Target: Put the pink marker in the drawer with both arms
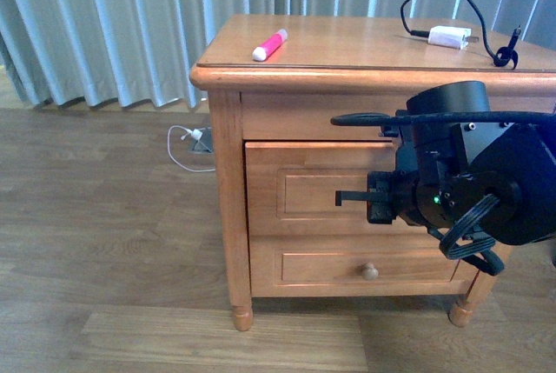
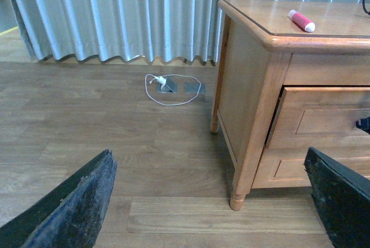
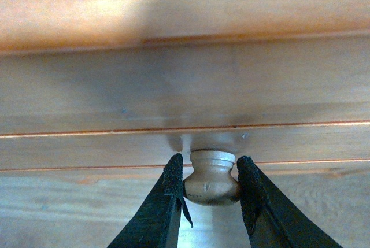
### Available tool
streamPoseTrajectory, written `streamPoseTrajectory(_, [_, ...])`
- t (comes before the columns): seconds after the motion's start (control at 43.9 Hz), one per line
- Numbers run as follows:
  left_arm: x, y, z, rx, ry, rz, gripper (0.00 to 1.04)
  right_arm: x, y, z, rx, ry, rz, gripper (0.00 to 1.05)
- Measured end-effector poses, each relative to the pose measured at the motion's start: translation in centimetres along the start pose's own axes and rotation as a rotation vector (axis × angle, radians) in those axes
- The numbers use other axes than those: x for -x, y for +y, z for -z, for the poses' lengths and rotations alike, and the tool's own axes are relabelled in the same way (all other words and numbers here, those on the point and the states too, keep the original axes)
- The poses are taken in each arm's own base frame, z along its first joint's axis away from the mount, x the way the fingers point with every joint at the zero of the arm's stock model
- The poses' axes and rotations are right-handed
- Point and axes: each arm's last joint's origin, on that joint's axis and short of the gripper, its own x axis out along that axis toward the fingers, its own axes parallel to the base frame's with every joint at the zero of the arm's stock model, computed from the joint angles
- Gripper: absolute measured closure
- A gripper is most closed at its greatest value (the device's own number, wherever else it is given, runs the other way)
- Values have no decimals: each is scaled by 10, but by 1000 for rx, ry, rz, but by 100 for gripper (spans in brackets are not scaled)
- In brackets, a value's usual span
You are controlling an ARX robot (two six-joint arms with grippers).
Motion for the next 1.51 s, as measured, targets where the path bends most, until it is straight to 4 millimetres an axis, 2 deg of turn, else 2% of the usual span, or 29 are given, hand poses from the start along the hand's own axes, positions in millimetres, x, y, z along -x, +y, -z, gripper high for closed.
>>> streamPoseTrajectory(0.16, [0, 0, 0, 0, 0, 0, 6, 27, -1, 12, -30, 77, -27, 81])
streamPoseTrajectory(0.388, [0, 0, 0, 0, 0, 0, 6, 77, -7, 41, -23, 155, -85, 81])
streamPoseTrajectory(0.616, [0, 0, 0, 0, 0, 0, 6, 109, -11, 62, -9, 198, -125, 81])
streamPoseTrajectory(0.753, [0, 0, 0, 0, 0, 0, 6, 127, -10, 67, -1, 203, -155, 59])
streamPoseTrajectory(0.867, [0, 0, 0, 0, 0, 0, 6, 153, -7, 54, -13, 158, -219, 36])
streamPoseTrajectory(1.049, [0, 0, 0, 0, 0, 0, 6, 193, -14, 43, -34, 99, -247, 8])
streamPoseTrajectory(1.3, [0, 0, 0, 0, 0, 0, 6, 261, -36, 33, -74, -18, -276, 8])
streamPoseTrajectory(1.46, [0, 0, 0, 0, 0, 0, 6, 314, -48, 35, -79, -107, -328, 8])
streamPoseTrajectory(1.505, [0, 0, 0, 0, 0, 0, 6, 323, -49, 36, -75, -120, -335, 8])
